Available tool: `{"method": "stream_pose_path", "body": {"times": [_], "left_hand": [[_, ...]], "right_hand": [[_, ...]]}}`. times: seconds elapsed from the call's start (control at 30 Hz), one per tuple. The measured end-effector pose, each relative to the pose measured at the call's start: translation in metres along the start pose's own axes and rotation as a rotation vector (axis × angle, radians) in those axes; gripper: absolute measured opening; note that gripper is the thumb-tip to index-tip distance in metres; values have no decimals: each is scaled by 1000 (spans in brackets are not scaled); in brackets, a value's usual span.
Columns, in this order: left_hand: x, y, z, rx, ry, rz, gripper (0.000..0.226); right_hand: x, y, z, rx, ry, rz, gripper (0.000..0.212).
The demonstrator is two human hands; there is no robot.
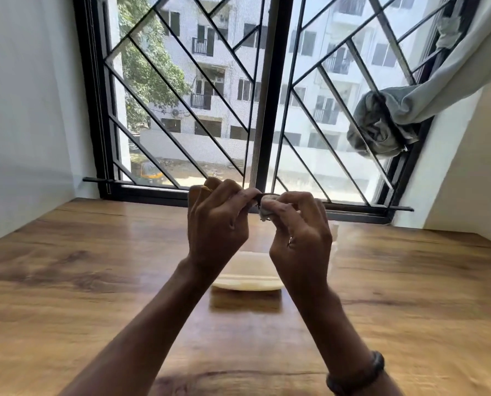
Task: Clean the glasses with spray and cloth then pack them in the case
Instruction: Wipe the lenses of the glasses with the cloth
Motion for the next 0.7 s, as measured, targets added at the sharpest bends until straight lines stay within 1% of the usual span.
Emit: {"method": "stream_pose_path", "body": {"times": [0.2,0.33,0.47,0.63,0.7], "left_hand": [[11,2,0,-26,58,-18,12],[13,4,1,-40,61,-48,12],[9,1,2,-21,39,-32,12],[-3,-6,-1,18,0,13,14],[-6,-7,-1,21,-15,15,13]], "right_hand": [[1,-5,-1,36,26,-48,24],[-9,-5,0,42,-5,-40,24],[-16,-2,0,20,-38,-29,25],[-23,8,-1,-50,-124,-4,17],[-22,10,-1,-62,-103,11,16]]}}
Point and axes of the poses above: each hand's wrist, its own z-axis towards the middle knuckle, its own y-axis out of the back of the hand, x = y × z, the point moved 10 cm from there along z, towards the middle knuckle, and after that the axes turned 14 degrees about x, right-handed, at the moved point
